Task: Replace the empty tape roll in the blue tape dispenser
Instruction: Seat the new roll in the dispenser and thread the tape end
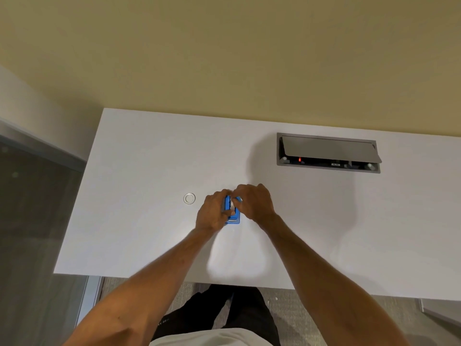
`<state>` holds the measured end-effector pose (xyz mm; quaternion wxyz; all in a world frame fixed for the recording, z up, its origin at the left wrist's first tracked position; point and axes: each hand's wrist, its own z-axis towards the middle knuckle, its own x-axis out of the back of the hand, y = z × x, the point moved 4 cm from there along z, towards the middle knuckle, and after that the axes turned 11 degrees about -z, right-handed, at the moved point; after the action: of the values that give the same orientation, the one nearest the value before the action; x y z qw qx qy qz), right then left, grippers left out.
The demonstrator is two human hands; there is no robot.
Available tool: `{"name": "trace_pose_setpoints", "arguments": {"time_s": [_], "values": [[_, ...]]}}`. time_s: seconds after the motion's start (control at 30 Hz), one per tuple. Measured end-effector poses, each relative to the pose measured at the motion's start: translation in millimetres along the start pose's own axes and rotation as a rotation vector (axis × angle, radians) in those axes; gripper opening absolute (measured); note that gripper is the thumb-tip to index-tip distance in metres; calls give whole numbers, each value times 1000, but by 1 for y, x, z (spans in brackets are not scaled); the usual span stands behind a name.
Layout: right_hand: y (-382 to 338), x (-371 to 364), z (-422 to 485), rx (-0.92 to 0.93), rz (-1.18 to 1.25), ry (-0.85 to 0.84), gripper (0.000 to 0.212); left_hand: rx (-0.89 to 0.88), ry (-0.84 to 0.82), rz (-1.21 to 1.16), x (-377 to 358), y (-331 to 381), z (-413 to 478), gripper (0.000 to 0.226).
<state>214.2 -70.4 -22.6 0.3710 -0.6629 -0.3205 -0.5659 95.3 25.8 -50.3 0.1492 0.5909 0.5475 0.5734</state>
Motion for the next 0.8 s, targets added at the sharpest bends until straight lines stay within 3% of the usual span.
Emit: {"name": "trace_pose_setpoints", "arguments": {"time_s": [0.6, 0.8], "values": [[-5, 4, 1, 30, -12, 44, 18, -7, -23, -4, 7, 5, -9, 55], [0, 1, -3, 17, 37, -11, 22, -5, -37, -20, 6, 5, -7, 45]]}}
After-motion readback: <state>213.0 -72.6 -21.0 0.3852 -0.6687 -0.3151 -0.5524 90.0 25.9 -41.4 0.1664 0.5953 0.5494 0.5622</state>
